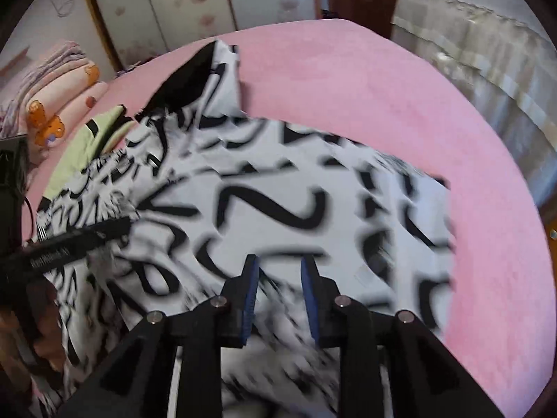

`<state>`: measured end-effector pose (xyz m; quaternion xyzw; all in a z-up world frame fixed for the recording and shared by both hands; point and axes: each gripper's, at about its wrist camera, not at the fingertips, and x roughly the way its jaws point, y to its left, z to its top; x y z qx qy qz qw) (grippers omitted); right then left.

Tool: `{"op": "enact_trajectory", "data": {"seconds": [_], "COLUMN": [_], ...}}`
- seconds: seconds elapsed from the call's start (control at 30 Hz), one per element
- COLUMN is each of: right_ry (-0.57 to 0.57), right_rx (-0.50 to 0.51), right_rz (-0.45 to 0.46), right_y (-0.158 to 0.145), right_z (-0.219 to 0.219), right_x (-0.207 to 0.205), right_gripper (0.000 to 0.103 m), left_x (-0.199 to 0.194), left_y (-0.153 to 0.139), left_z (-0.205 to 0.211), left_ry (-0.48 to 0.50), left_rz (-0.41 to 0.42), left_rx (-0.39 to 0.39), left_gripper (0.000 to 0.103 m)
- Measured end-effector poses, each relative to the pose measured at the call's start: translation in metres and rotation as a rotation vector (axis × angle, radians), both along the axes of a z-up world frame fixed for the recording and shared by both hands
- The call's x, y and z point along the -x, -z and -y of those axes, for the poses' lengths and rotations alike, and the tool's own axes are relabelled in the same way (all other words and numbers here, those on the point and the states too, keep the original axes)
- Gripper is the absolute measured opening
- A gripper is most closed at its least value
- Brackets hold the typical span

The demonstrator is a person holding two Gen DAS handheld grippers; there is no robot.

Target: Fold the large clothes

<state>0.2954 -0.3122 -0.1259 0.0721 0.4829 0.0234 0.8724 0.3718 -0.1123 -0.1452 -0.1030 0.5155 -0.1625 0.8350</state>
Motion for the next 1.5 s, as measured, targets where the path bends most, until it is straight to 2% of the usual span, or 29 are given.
{"op": "enact_trajectory", "data": {"seconds": [0.1,0.2,0.3,0.4,0.43,0.5,0.53,0.6,0.63,0.83,0.9,1.0,1.17,1.5], "right_ry": [-0.014,0.001,0.064,0.156,0.176,0.174,0.196,0.253,0.249,0.25,0.253,0.266,0.262,0.228], "right_rx": [-0.029,0.001,-0.028,0.032,0.02,-0.078,-0.079,0.04,0.05,0.042,0.034,0.012,0.005,0.021], "right_rz": [-0.043,-0.099,-0.103,-0.074,-0.069,-0.076,-0.08,-0.085,-0.083,-0.096,-0.096,-0.09,-0.076,-0.029], "right_y": [0.017,0.039,0.047,0.042,0.041,0.042,0.042,0.039,0.039,0.035,0.029,0.019,0.001,-0.04], "right_z": [-0.01,-0.005,0.028,0.069,0.085,0.104,0.11,0.114,0.115,0.114,0.111,0.106,0.098,0.073], "right_x": [-0.031,-0.054,-0.059,-0.05,-0.045,-0.038,-0.034,-0.027,-0.023,-0.007,0.001,0.012,0.035,0.092], "right_gripper": [0.025,0.025,0.024,0.024,0.023,0.007,0.005,0.012,0.012,0.013,0.022,0.028,0.029,0.029], "left_x": [-0.018,-0.031,-0.038,-0.041,-0.041,-0.04,-0.04,-0.041,-0.039,-0.025,-0.02,-0.009,0.015,0.088], "left_y": [0.013,0.027,0.032,0.032,0.031,0.03,0.029,0.028,0.026,0.013,0.008,-0.006,-0.029,-0.066], "left_z": [0.006,0.004,-0.004,-0.008,-0.009,-0.009,-0.01,-0.01,-0.01,-0.015,-0.022,-0.036,-0.053,-0.088], "left_ry": [-0.026,-0.048,-0.045,-0.018,-0.007,0.005,0.005,0.004,0.002,-0.01,-0.021,-0.039,-0.054,-0.045], "left_rz": [-0.038,-0.066,-0.069,-0.06,-0.054,-0.048,-0.044,-0.043,-0.043,-0.028,-0.022,-0.011,0.006,0.048], "left_rx": [-0.015,-0.046,-0.026,-0.012,-0.014,-0.02,-0.029,-0.034,-0.033,-0.073,-0.078,-0.073,-0.071,-0.108], "left_gripper": [0.059,0.059,0.059,0.058,0.058,0.058,0.058,0.058,0.058,0.058,0.058,0.059,0.059,0.06]}}
